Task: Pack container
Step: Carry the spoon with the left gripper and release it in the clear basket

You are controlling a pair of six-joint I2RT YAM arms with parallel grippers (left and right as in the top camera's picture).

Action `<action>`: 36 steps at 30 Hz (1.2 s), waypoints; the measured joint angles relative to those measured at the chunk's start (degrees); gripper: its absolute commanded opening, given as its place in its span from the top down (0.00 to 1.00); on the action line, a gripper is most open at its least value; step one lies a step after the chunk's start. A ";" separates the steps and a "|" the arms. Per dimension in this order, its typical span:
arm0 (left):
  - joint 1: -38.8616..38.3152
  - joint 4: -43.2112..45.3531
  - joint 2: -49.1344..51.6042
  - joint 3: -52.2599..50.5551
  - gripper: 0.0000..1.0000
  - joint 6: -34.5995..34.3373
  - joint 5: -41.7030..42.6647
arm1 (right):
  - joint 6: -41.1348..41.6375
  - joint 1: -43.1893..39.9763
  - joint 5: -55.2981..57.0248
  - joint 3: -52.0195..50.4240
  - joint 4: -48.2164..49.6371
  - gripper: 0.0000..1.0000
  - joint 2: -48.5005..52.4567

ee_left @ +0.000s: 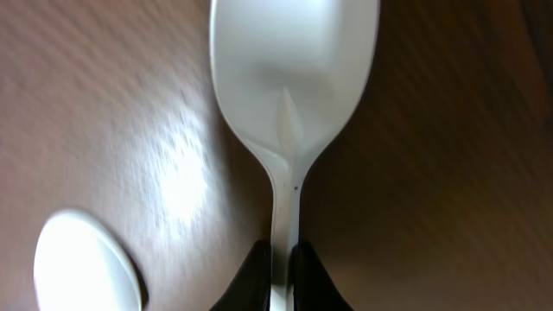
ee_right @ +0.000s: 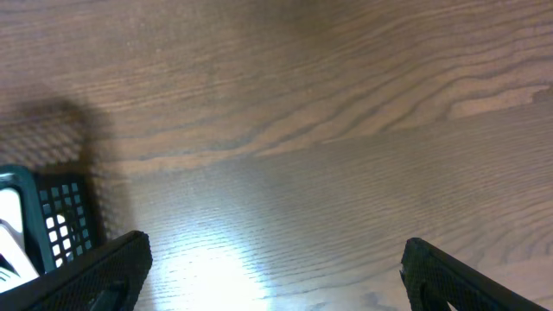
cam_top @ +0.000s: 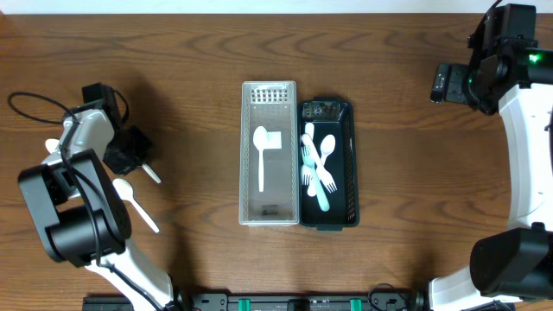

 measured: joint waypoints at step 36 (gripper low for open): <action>-48.09 -6.75 -14.49 0.90 0.07 -1.29 -1.33 | 0.04 0.00 -0.33 0.00 0.66 0.04 0.00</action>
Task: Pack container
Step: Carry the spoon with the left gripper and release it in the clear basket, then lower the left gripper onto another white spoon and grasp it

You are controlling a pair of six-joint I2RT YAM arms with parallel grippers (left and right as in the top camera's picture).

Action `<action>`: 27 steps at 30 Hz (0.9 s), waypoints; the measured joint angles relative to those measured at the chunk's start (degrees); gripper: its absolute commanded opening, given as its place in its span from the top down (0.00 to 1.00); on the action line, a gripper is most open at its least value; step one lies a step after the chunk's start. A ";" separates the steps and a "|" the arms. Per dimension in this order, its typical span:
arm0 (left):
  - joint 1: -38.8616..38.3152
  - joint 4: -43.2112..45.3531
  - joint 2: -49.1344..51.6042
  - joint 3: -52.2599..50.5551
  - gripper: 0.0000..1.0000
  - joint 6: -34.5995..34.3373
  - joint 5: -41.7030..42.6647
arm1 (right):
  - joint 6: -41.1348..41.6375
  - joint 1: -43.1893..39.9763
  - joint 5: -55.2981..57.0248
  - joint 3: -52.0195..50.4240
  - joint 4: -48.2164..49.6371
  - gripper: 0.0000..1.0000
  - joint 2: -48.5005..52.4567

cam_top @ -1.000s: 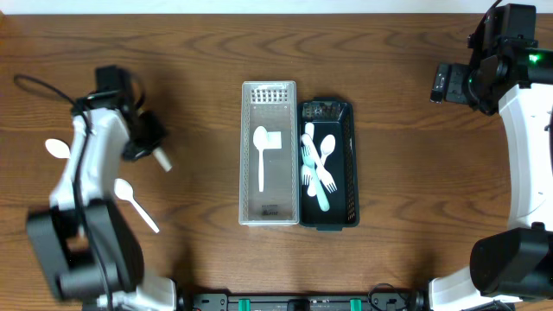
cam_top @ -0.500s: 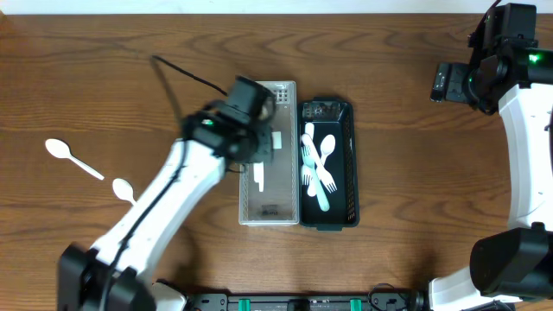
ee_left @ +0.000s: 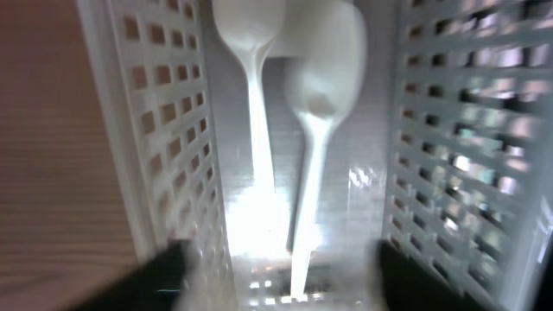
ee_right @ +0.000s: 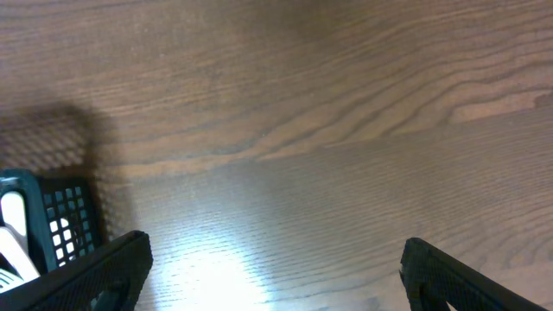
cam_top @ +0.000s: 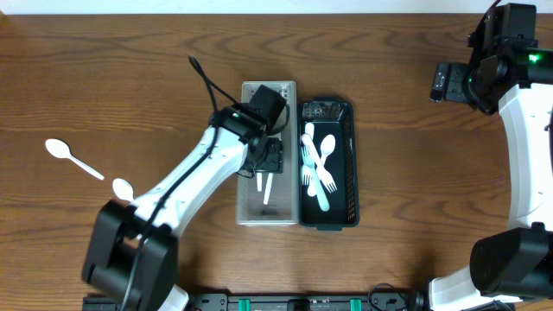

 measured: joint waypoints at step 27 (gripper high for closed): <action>50.42 4.98 -21.66 -26.86 0.02 -12.92 -2.93 | -0.02 0.00 -0.13 -0.04 -0.96 0.04 0.00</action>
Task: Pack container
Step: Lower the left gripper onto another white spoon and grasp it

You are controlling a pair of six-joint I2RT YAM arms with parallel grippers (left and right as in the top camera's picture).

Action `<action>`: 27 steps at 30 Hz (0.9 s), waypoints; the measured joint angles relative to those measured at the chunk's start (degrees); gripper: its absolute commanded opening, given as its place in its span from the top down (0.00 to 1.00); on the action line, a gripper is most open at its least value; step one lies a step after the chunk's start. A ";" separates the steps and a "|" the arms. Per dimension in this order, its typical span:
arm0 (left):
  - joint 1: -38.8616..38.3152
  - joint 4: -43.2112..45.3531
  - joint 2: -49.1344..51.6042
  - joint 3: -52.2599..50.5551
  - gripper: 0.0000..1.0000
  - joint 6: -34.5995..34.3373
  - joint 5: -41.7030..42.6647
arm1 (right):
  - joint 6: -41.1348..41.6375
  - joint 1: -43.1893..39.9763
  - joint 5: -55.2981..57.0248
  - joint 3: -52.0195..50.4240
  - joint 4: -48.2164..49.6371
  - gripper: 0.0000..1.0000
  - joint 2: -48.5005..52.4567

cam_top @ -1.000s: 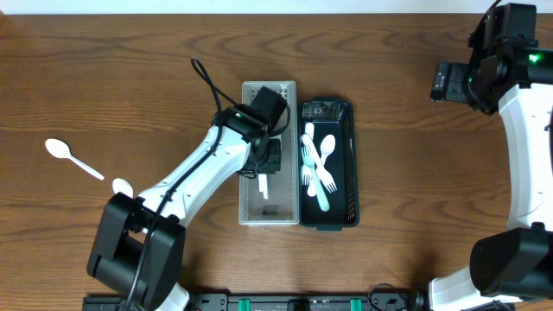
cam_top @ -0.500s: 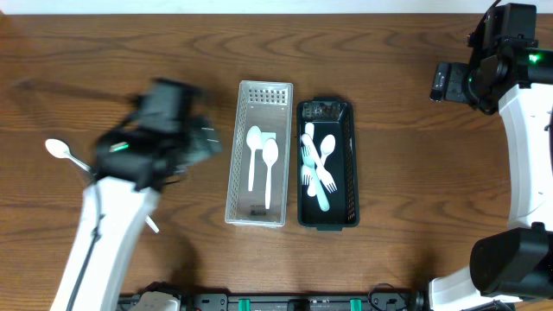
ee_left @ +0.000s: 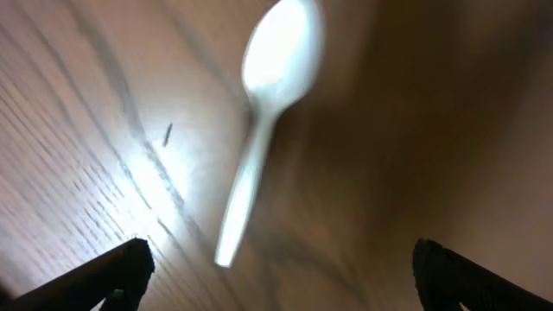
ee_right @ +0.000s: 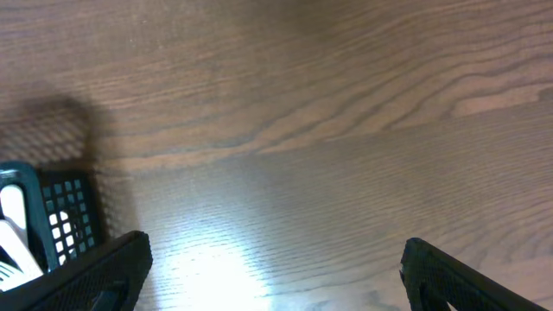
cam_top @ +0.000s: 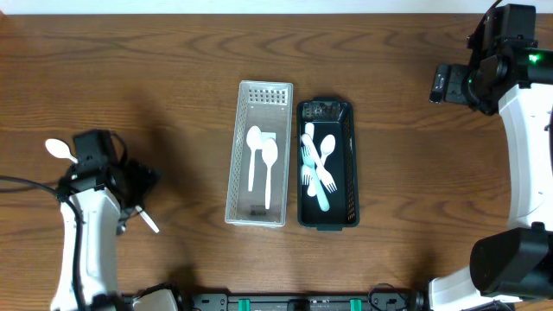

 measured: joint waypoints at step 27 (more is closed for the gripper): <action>6.56 10.97 18.18 -0.11 0.38 6.36 2.82 | -0.92 0.00 0.00 0.00 -1.42 0.04 0.00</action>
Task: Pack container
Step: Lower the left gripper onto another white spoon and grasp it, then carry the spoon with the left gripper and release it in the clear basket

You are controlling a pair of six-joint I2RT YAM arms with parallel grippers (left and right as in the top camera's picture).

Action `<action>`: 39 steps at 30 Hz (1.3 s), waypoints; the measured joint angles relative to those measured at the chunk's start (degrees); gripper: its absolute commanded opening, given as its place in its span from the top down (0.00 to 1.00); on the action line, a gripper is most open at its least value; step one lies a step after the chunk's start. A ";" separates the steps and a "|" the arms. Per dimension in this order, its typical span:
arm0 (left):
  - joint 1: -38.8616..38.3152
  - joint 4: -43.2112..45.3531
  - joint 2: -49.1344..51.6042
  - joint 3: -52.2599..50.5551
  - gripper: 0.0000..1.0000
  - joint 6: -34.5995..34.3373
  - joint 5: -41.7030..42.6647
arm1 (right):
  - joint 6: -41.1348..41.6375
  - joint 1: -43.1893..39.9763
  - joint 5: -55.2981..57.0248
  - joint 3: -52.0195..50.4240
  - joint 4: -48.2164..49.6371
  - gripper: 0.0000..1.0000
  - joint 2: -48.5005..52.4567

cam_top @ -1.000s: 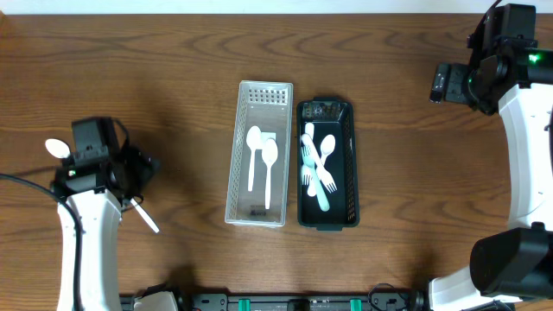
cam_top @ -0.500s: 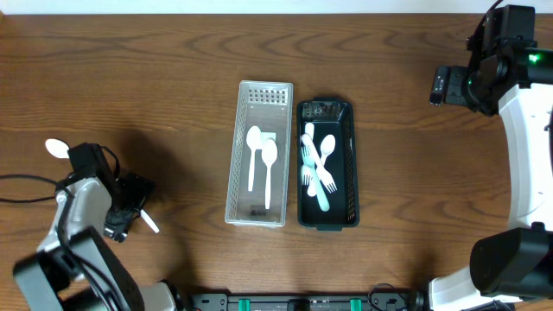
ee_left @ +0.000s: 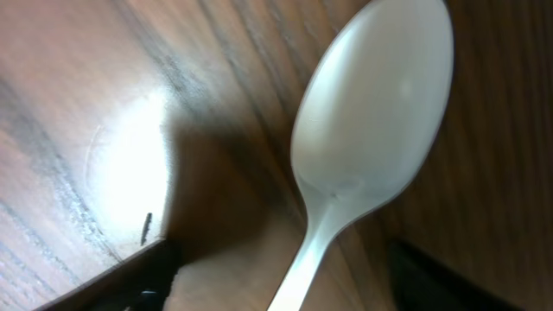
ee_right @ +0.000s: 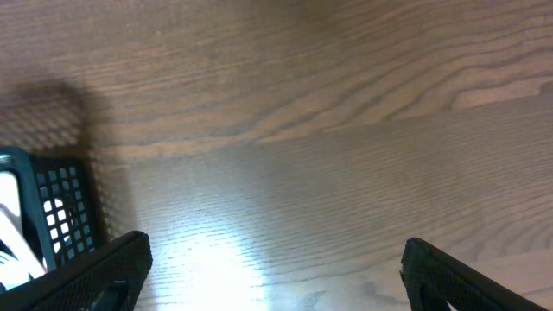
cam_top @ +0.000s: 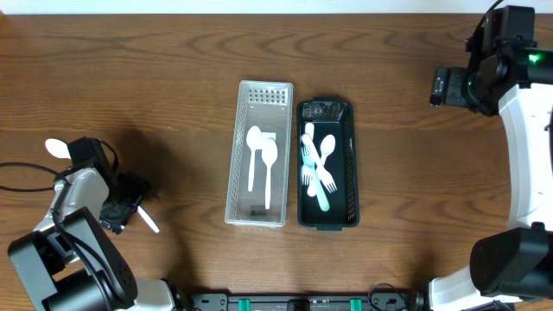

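A white basket (cam_top: 235, 177) at mid-table holds two white spoons (cam_top: 262, 160). Beside it, a dark green basket (cam_top: 349, 164) carries several spoons and forks. My left gripper (cam_top: 117, 210) is low over a loose white spoon (ee_left: 371, 121) at the table's left. It is open, and the spoon's handle (ee_left: 304, 268) runs between its fingers (ee_left: 138, 281). In the overhead view only the handle tip (cam_top: 149, 223) pokes out. My right gripper (cam_top: 441, 86) hangs open and holds nothing at the far right.
Another loose white spoon (cam_top: 57, 149) lies near the left edge, just behind the left arm. The right wrist view shows bare wood and a corner of the dark green basket (ee_right: 52, 216). A cable trails from the left arm.
My left gripper has come down from well above the loose spoon to close around it, handle now between the open fingers. The right arm is unchanged.
My left gripper was shut on a spoon at the table's left. Then it was open in the white basket, with a second spoon lying there. Then it was back at the left, open above another spoon, and now it straddles that spoon's handle.
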 measured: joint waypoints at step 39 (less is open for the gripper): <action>-18.14 -12.35 -18.03 18.34 0.94 4.55 4.09 | 0.00 0.00 0.46 0.00 0.76 0.04 0.00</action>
